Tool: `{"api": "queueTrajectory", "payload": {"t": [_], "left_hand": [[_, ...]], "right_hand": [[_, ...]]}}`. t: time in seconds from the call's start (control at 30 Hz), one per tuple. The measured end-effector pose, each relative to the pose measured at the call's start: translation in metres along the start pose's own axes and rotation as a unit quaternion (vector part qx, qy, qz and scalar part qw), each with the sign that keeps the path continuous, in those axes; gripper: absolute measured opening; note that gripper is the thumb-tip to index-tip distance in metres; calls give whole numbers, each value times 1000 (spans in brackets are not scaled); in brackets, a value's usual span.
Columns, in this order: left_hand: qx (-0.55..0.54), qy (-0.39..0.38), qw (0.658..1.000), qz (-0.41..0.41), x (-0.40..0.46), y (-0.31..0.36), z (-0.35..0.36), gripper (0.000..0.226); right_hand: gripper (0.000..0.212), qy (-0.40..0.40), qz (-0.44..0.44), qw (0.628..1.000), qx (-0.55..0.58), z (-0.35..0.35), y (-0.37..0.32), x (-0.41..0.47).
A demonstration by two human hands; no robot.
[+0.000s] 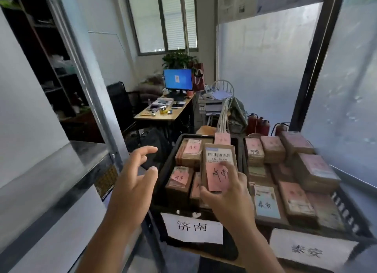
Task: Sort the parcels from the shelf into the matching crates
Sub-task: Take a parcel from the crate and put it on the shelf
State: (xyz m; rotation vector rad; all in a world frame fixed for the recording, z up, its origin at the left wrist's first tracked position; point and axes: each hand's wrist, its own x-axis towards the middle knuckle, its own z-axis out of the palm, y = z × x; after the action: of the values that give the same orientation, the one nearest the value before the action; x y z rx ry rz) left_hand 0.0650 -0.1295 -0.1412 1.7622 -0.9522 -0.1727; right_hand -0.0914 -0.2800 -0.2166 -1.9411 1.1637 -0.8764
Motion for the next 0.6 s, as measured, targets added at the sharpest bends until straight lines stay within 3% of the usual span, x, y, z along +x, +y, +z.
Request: {"api": "queueTrajectory", "payload": {"t": [0.27, 0.6], "left_hand": [[3, -12, 999, 42, 85, -23, 38, 42], [-26, -44, 998, 24, 201, -94, 45, 43]], "right_hand": [[85, -80, 31, 995, -48, 86, 16, 96], [93, -155, 124, 973, -121, 214, 7, 143]]}}
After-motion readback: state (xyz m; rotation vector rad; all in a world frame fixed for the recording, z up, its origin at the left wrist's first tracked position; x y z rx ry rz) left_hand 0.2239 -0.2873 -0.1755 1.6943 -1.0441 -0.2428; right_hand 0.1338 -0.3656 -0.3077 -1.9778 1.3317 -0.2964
